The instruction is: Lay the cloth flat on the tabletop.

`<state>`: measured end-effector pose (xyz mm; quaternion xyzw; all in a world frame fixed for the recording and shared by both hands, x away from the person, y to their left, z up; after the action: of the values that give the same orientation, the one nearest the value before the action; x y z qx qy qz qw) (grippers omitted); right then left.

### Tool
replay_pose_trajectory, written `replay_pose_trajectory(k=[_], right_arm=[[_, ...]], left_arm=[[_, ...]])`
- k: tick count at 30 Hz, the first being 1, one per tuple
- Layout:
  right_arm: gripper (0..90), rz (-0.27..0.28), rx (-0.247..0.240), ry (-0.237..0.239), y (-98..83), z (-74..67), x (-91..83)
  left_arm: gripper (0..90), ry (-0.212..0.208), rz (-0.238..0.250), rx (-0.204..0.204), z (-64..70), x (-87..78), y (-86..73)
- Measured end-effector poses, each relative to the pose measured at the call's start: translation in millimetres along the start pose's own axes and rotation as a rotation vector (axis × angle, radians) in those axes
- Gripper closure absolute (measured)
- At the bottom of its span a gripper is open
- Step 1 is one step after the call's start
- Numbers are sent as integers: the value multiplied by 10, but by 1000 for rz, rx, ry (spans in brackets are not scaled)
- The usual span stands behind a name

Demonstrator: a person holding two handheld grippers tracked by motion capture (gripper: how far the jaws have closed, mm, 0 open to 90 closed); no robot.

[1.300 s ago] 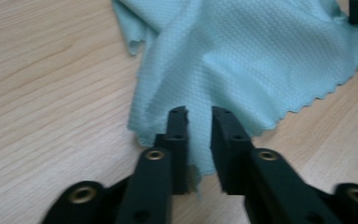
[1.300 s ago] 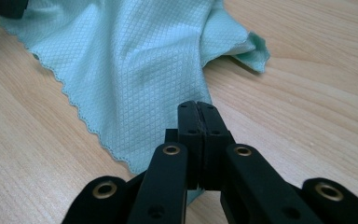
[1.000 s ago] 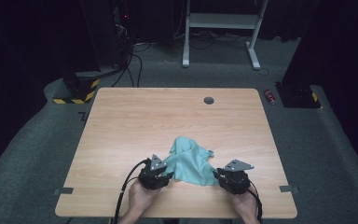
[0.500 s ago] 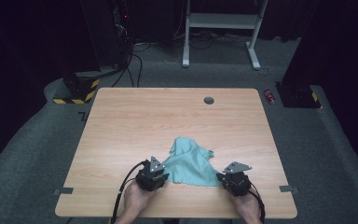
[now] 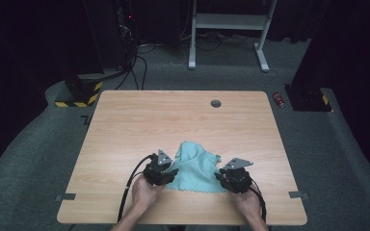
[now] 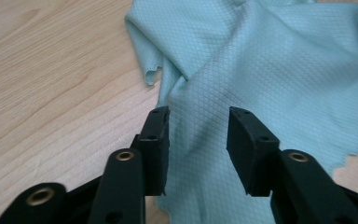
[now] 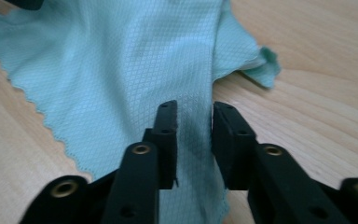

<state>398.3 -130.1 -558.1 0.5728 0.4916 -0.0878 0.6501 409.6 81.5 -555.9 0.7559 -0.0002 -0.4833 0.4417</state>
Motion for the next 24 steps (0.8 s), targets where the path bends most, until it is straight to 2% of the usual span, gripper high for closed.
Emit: replay_pose_trajectory(k=[1,2,4,5,6,8,9,10,11,12,13,14,15,17,19,21,24], right_arm=[[885,-8,-14,7,-6,-18,30],[885,-8,-14,7,-6,-18,30],[897,-30,-32,11,-52,-44,21],[897,-30,-32,11,-52,-44,21],[896,-45,-49,15,-101,-57,8],[889,-48,-59,26,-132,-65,-13],[882,-38,-63,29,-128,-63,-28],[882,-38,-63,29,-128,-63,-28],[807,-6,-56,13,-86,-32,-65],[807,-6,-56,13,-86,-32,-65],[778,28,-32,0,-9,20,-87],[778,28,-32,0,-9,20,-87],[771,31,-18,-6,26,38,-92],[744,48,-8,-29,142,85,-56],[740,53,-7,-40,177,97,-36],[717,69,20,-45,280,115,18],[688,76,44,-48,345,132,51]], left_arm=[[696,-11,-18,9,0,44,-32],[740,-11,-18,9,0,44,-32],[829,-45,-33,13,35,53,-102],[859,-45,-33,13,35,53,-102],[882,-67,-34,12,67,30,-133],[885,-78,-31,17,77,8,-144],[884,-97,-17,6,86,-36,-139],[876,-97,-17,6,86,-36,-139],[821,-103,-1,-7,79,-60,-122],[771,-101,13,-26,57,-79,-101],[741,-75,22,-36,-25,-90,-50],[723,-75,22,-36,-25,-90,-50],[723,-60,24,-37,-79,-80,-10],[680,-29,23,-41,-195,-12,83],[662,-26,24,-53,-226,20,117],[613,-10,21,-64,-294,131,207],[589,-5,-1,-72,-345,222,232]])
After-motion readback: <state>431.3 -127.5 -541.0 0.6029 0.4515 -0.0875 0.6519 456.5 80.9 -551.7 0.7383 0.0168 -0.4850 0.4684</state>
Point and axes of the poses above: each handheld gripper's, and its own axes: x roughly forward along the jaws, y roughly out of its top, z roughly to its right, the point moved 8 cm from there along x, roughly forward along the jaws, and after that the axes turned 12 degrees about x, right-handed, at the moved point
